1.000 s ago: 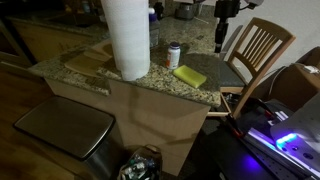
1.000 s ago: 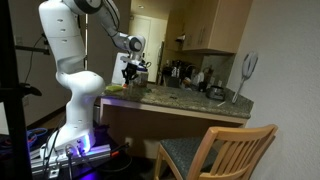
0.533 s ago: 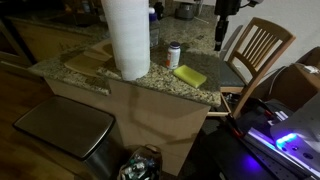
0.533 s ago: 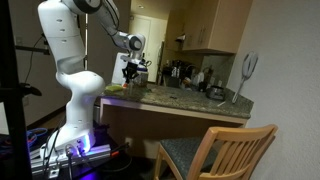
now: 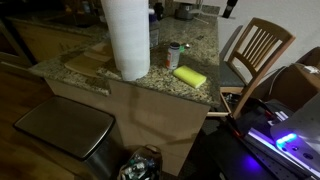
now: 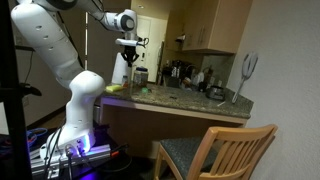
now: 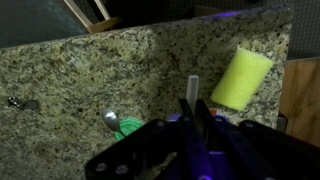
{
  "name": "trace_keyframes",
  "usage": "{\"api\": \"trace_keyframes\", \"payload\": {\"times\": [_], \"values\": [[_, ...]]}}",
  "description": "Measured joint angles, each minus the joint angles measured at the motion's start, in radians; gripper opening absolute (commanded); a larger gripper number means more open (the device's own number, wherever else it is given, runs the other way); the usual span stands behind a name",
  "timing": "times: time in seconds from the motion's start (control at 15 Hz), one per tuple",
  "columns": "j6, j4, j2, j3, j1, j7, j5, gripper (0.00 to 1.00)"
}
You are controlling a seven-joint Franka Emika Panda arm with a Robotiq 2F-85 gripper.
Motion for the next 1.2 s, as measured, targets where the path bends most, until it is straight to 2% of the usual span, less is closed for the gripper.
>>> {"api": "trace_keyframes", "payload": {"times": [0.47, 0.53, 0.73, 0.8, 1.0, 1.2], "values": [[0.162, -0.143, 0.141, 0.015, 0.020, 0.018, 0.007, 0.03], [0.192, -0.153, 0.163, 0.015, 0.020, 0.022, 0.011, 0.10], [0.201, -0.154, 0.178, 0.015, 0.020, 0.022, 0.012, 0.10], [0.200, -0.154, 0.173, 0.015, 0.020, 0.022, 0.012, 0.03], [0.200, -0.154, 0.171, 0.015, 0.020, 0.022, 0.012, 0.03], [0.210, -0.170, 0.220, 0.019, 0.025, 0.022, 0.013, 0.03]]}}
